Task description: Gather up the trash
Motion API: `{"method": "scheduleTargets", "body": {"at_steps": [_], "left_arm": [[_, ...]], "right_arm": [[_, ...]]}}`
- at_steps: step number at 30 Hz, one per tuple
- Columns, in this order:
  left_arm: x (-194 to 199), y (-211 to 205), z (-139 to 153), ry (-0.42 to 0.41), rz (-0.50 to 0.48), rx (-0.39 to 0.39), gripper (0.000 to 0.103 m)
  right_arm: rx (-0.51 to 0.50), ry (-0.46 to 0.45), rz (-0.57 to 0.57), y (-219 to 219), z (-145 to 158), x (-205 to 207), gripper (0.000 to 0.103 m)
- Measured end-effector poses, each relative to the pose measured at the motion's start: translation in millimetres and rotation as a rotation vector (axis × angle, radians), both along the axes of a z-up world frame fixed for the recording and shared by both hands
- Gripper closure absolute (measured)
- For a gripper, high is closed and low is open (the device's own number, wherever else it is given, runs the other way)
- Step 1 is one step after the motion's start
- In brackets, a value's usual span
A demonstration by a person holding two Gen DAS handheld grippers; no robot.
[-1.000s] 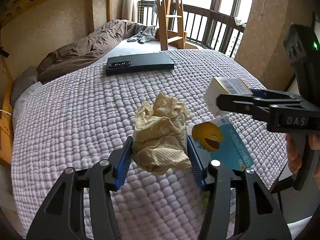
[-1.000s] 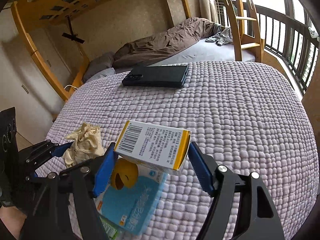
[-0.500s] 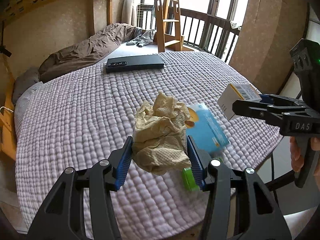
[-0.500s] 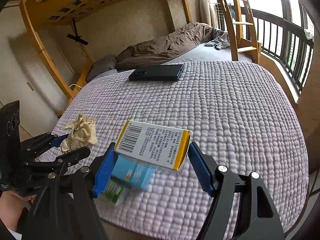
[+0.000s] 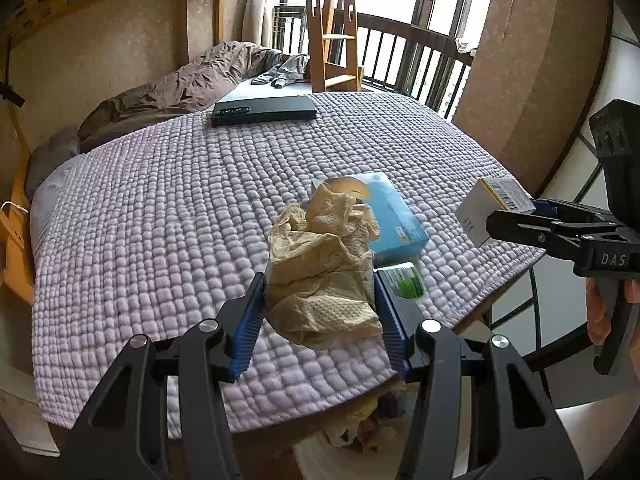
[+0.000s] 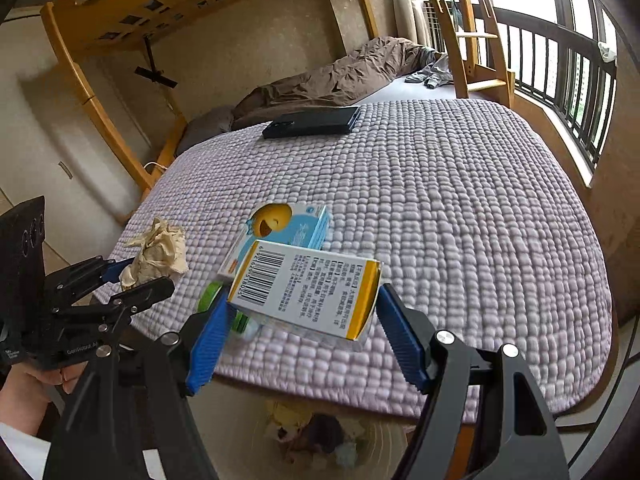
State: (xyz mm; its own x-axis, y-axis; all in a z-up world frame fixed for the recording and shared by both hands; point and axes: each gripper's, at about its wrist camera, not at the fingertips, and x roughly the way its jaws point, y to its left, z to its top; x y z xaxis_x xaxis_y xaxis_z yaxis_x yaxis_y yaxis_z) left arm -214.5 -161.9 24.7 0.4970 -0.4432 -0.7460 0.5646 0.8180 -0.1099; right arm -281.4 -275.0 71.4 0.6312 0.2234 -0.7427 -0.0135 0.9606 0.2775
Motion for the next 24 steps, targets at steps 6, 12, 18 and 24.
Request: {"method": "scheduleTargets", "body": {"at_steps": [6,12,18,24], "left_arm": [[-17,-1,1,0.006,-0.025,-0.002,0.049],[-33,-2,-2,0.017,-0.061,0.005,0.049],[-45,-2,-5,0.028,-0.087,0.004,0.049],[-55,-8,-10,0.041,-0.124,0.012,0.049]], "right_arm": [[-0.004,0.001,0.011,6,3,-17,0.032],[0.006,0.004,0.033,13,5,-31,0.032],[0.022,0.014,0.042,18,4,-42,0.032],[0.025,0.029,0.061,22,1,-52,0.032]]}}
